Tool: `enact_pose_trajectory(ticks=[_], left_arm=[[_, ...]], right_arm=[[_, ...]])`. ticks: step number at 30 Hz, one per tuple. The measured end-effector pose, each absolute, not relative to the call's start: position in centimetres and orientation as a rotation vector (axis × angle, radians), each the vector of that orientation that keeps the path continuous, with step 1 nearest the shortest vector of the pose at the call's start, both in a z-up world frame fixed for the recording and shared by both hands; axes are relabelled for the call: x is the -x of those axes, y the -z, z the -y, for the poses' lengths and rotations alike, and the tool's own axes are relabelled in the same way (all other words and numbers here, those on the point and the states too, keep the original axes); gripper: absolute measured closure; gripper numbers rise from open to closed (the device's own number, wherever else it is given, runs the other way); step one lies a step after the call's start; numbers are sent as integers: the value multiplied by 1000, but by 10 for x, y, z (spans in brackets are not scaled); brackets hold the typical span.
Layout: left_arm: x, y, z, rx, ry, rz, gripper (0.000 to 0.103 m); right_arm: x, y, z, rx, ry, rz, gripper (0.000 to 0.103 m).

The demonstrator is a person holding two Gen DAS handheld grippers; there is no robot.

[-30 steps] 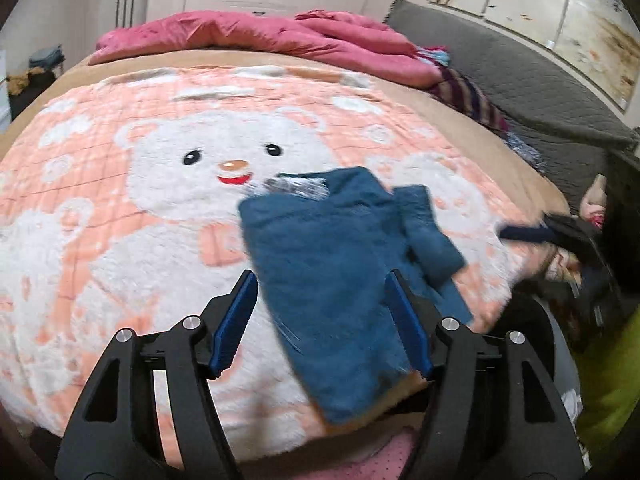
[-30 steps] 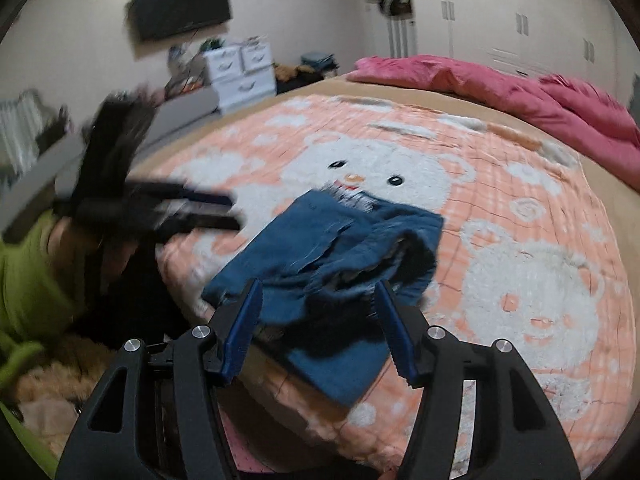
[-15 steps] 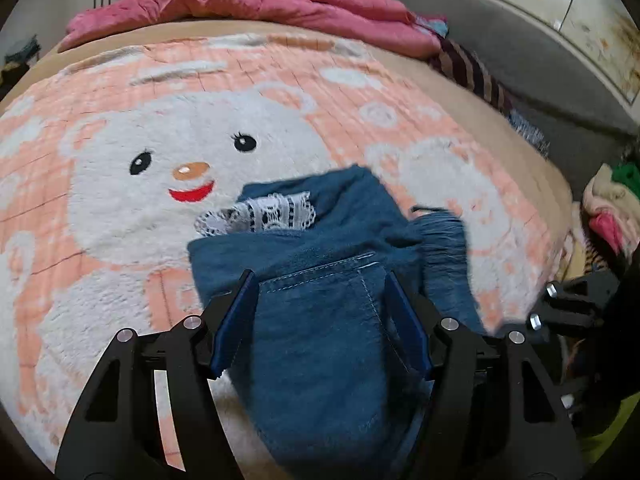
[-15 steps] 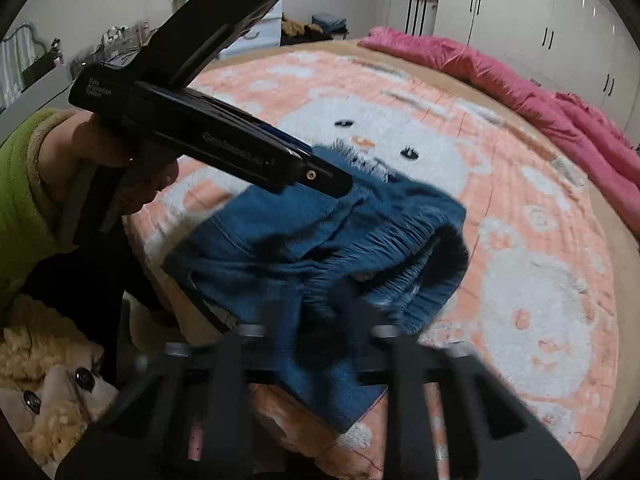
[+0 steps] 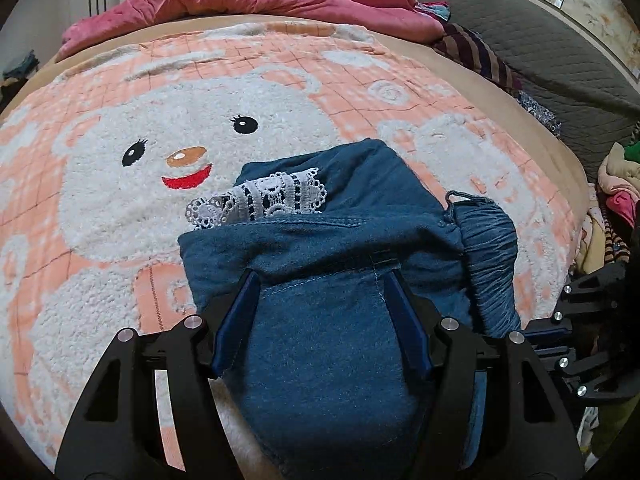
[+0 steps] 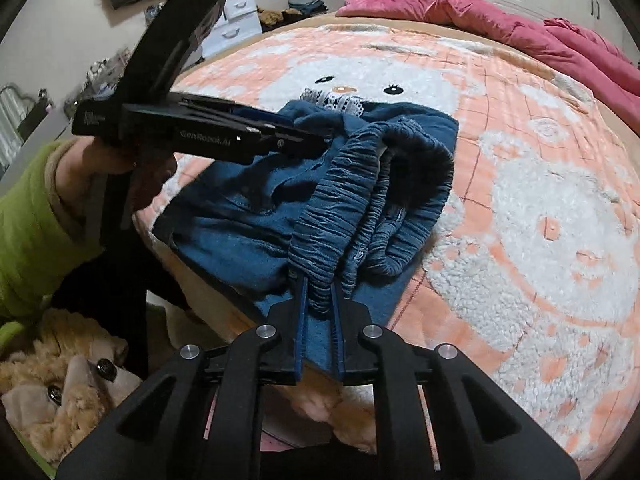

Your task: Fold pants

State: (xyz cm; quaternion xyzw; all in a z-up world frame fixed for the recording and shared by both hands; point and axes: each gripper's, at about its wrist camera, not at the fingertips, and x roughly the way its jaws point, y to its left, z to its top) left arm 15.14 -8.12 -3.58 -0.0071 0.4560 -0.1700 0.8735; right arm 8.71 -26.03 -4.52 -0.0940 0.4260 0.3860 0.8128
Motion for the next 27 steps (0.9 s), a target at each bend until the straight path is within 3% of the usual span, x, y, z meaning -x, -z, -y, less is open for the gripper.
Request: enact_pose_trajectory(ticks=[12,27], left_arm=[[-144,26,81,18,349,-922,45],[-120,-1,81,12,360,-848,42]], right_arm=[[-67,20,257,191,-793,-850,61],[-53,-3,273,115,-737,-772,48]])
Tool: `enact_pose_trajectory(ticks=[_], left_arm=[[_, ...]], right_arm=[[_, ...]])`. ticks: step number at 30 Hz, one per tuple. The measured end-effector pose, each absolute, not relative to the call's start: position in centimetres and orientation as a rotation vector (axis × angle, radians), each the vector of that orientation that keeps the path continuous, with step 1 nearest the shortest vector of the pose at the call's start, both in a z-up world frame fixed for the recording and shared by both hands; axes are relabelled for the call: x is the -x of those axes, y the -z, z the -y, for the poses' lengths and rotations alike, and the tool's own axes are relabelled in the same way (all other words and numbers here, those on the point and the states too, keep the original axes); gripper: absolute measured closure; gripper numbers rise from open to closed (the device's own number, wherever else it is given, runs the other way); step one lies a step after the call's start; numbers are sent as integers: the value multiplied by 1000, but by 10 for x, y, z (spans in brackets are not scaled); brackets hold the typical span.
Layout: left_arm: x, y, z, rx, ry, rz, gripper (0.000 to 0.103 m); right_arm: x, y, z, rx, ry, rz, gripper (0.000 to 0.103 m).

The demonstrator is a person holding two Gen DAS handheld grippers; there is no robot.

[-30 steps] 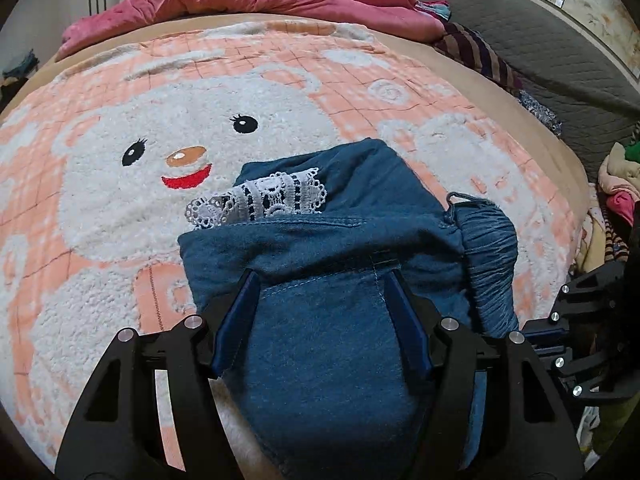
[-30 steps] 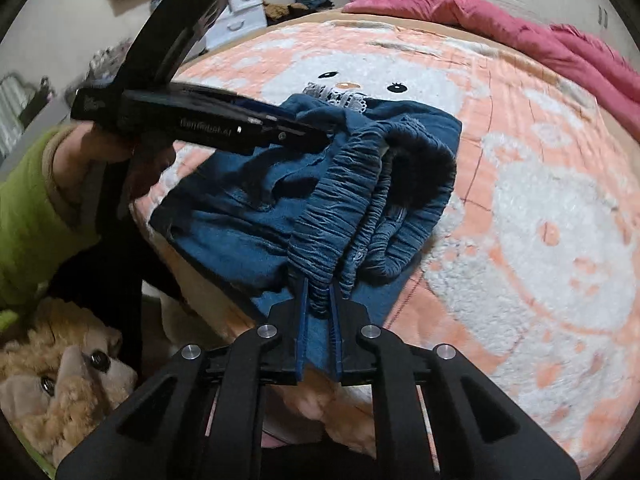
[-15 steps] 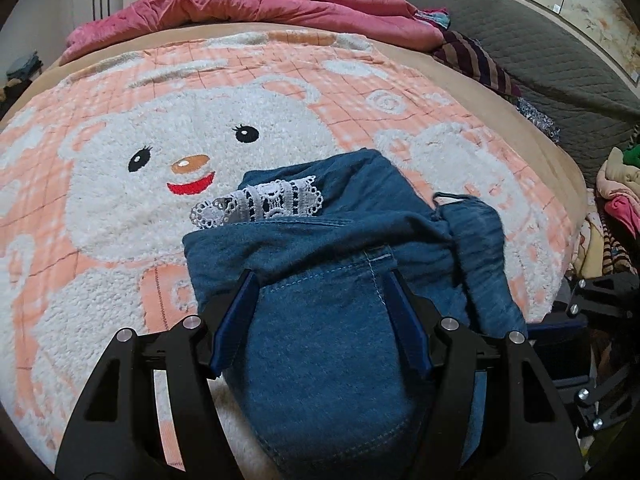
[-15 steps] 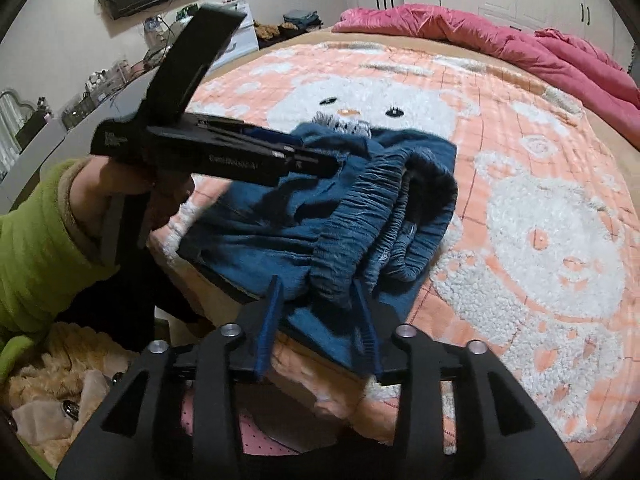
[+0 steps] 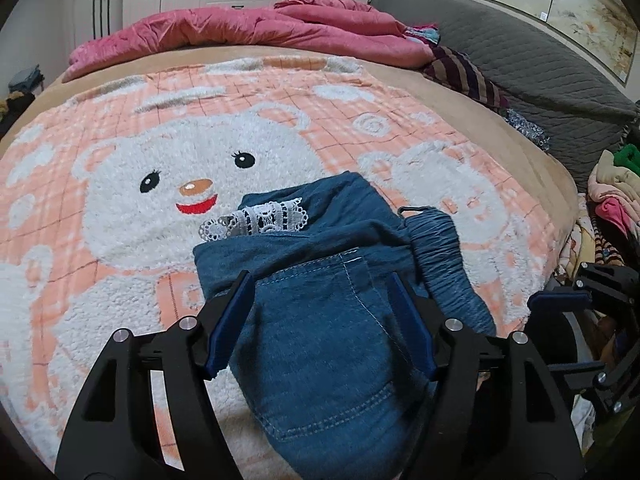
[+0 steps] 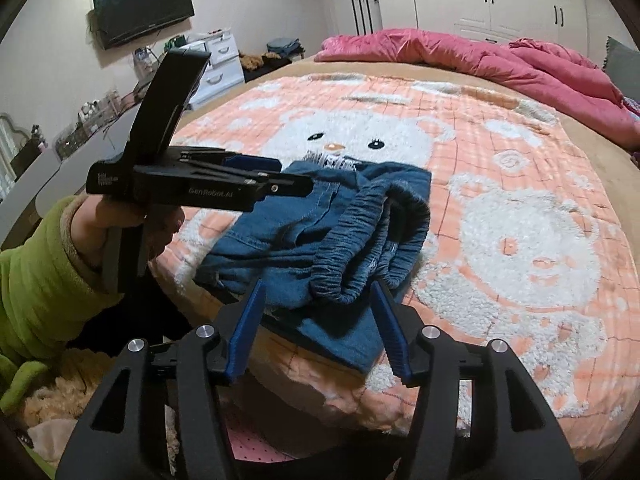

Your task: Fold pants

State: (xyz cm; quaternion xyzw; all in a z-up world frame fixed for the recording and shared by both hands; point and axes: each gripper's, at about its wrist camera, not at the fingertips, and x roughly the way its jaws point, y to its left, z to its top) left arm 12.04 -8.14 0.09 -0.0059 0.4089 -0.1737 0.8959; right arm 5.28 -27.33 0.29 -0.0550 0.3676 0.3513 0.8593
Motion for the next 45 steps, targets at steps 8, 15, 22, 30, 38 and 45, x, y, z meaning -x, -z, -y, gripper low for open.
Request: enact_pose_trajectory(ticks=[8,15,22,30,38,45], left_arm=[[-103,-11,67,17,315,-810,30],[-102,19,40,115,256,-896,28],[-108,41,44,174,294,-951,28],[-116,53,46,260,324,-966,38],[-114,43,45,311,340,-937,79],[-118,14,42,273,330,-863,85]], right_arm=[[-66,-8,285,49,-641,-756,38],[-115,25,302,-111,-511,-880,39],[-157,49,296,-216,-569,-963,52],[-186,73,289,-316,-681,-1045,54],[-167,51,287,-289,-723,-936,80],[-168,14,261,-183,-749,-848,82]])
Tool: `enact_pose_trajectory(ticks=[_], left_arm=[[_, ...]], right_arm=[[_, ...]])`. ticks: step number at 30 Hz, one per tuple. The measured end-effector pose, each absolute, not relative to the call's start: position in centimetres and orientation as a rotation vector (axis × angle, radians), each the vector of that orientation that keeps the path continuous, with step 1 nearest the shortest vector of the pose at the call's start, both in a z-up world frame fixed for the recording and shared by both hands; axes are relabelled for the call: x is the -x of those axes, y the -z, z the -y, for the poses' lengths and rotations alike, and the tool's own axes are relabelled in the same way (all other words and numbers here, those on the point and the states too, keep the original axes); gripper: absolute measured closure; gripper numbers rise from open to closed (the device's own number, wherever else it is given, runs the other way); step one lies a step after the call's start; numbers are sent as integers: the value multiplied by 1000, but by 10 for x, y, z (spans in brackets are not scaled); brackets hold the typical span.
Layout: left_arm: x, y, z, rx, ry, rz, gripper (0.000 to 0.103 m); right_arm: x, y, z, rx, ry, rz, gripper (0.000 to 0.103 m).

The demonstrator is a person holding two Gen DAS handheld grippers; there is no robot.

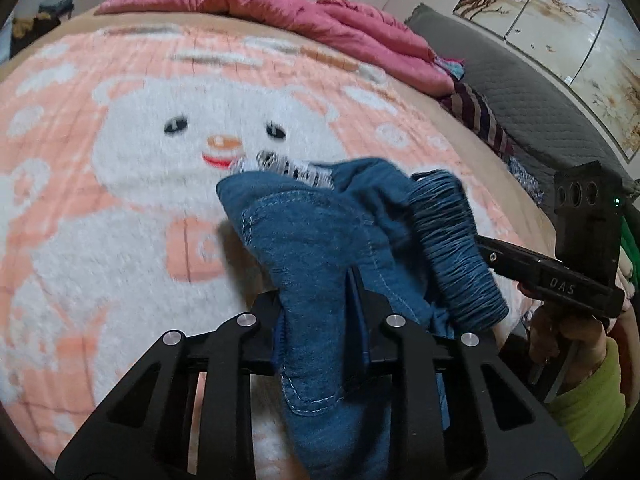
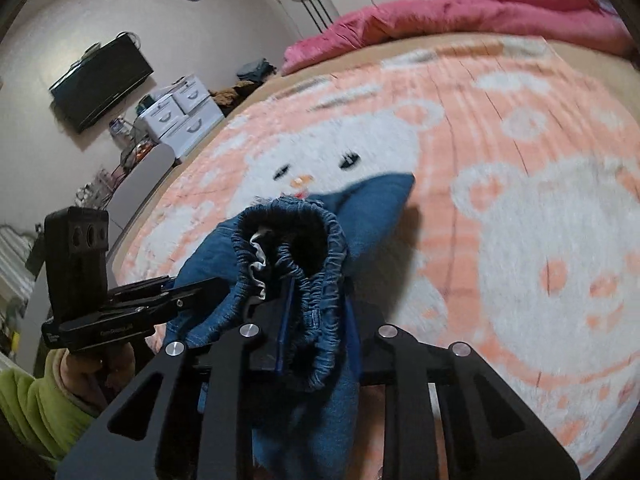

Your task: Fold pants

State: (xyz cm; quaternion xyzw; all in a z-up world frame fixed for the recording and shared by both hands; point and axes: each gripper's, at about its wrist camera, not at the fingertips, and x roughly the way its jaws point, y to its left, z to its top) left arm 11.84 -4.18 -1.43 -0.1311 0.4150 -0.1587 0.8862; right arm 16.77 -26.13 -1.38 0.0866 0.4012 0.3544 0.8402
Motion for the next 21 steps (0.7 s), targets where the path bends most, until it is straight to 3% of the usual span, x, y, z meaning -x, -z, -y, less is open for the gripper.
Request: enact_pose_trajectory(ticks=[8,16,21], left_arm=[[-162,-22,8,212,233,-775,85],[-202,20,-21,217,177,-876,84],[-200,41,-34,259,156,-904,65]], right_arm=[[-226,-10,214,-152,-769,-790,82],[-272,35,178,-108,-698,-931,82],[-278,53,185,-138,-659,-979,77]])
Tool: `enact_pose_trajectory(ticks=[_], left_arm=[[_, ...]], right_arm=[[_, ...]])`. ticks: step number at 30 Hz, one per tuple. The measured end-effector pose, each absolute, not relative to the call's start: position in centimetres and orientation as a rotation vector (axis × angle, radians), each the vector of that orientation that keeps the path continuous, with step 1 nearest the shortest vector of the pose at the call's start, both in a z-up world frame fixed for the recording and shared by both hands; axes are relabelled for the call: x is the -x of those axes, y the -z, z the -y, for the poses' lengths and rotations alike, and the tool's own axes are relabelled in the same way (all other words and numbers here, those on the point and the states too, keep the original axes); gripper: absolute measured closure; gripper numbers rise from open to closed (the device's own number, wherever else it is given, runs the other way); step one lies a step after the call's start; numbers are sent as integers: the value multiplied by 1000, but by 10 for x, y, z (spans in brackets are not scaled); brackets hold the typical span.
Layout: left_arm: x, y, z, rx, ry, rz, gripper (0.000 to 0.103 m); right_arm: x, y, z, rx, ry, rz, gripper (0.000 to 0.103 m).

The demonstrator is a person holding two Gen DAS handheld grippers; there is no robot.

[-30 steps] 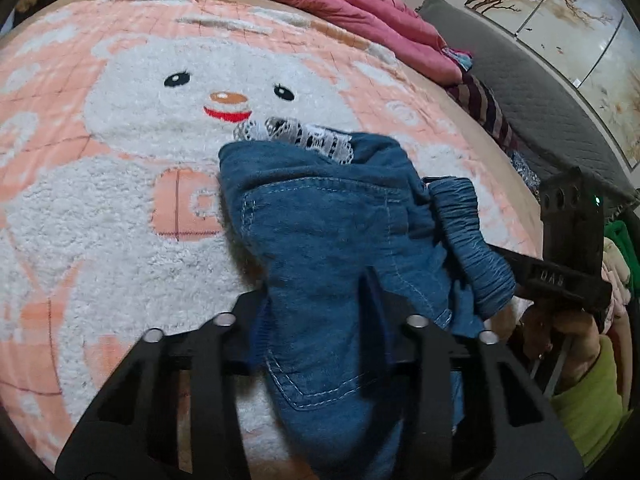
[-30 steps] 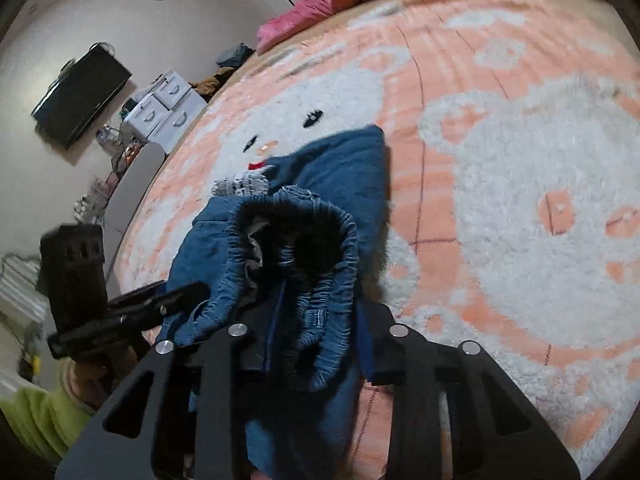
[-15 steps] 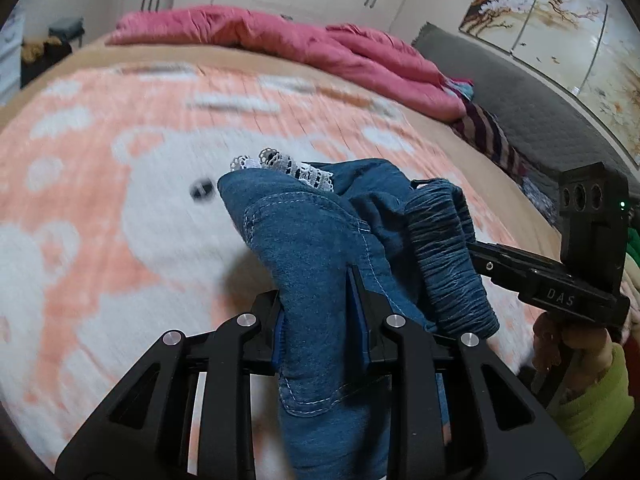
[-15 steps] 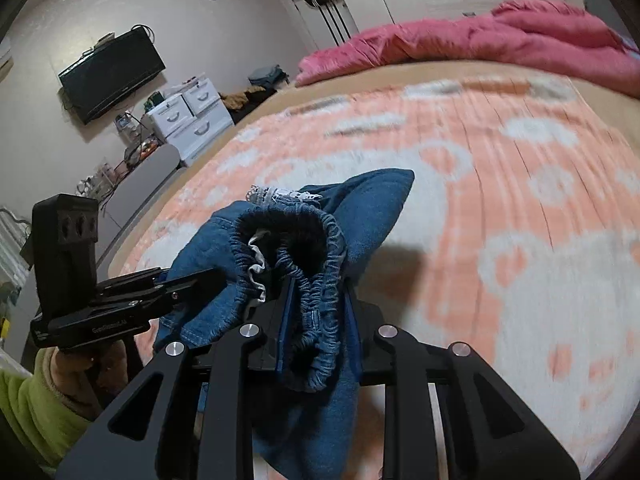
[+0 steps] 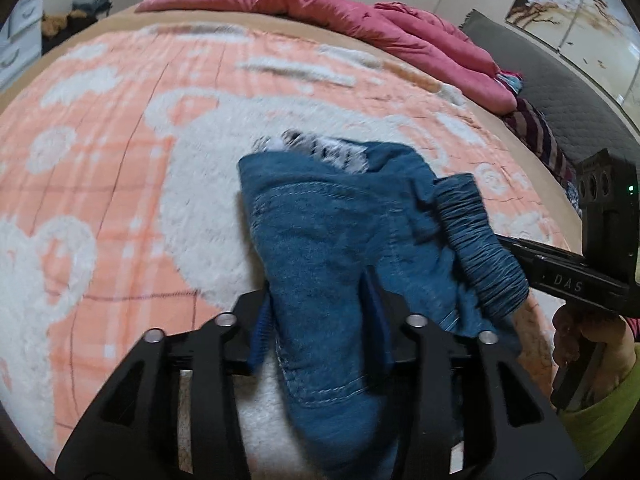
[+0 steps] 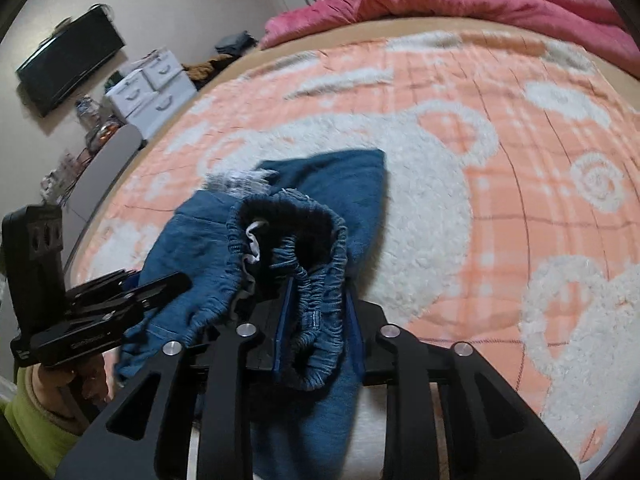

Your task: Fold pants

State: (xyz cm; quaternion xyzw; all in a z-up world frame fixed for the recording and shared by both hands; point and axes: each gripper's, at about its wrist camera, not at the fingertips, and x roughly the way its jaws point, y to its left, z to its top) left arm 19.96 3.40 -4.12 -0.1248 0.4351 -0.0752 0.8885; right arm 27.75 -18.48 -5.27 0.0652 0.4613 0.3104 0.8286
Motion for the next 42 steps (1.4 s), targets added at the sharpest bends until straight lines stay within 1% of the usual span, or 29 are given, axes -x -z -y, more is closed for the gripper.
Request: enact_pose_trajectory(ticks=[1,2,4,5,7,9,13,15,16,17,18,21,25,26,27,28,31,33,36,42], left_arm=[[-199,44,-35,264,156,-906,64],[-198,46,-37,268,152,-904,60],[-198,47,-39,274,147,-902,57],[-197,47,-39,272,145,-899,56],[-193,46,-37,259,135,-895,54],[-189,45,-36,251,130,-893,53],[-182,42,-37,257,124,-891,50],[-175,38,-37,253,122,-884,49],[-171,35,-37,252,123,-879,48],[-167,33,-36,251,125,-874,46],[-163,30,-36,249,124,-870,42],[-147,21,-34,246,133,-861,37],[-126,10,-26,227,137,-841,30],[-121,8,-25,225,139,-840,29],[-117,6,-23,223,139,-837,27],[-110,4,-21,216,138,-829,26],[-96,-1,-15,202,137,-818,21],[-86,-4,-11,194,135,-811,15],[-72,-8,-4,178,132,-796,10],[-51,-1,4,175,121,-795,10]], right_arm=[[-278,54,187,-146,-653,-982,76],[-278,55,188,-145,-646,-982,72],[-276,55,190,-144,-634,-983,67],[-274,56,192,-144,-628,-983,62],[-271,56,196,-140,-616,-980,59],[-268,55,200,-142,-600,-980,54],[-256,49,207,-128,-571,-958,52],[-248,43,210,-105,-551,-939,48],[-244,41,211,-92,-541,-933,46],[-239,38,212,-80,-529,-927,41],[-233,35,212,-66,-522,-916,39],[-214,26,214,-33,-511,-879,35],[-188,14,219,0,-497,-829,35],[-181,12,221,7,-493,-814,31],[-173,9,223,10,-492,-796,22],[-166,7,225,9,-491,-783,19],[-147,3,229,15,-493,-757,17],[-137,2,231,26,-485,-744,11],[-120,1,234,25,-477,-723,9],[-90,4,234,50,-459,-687,5]])
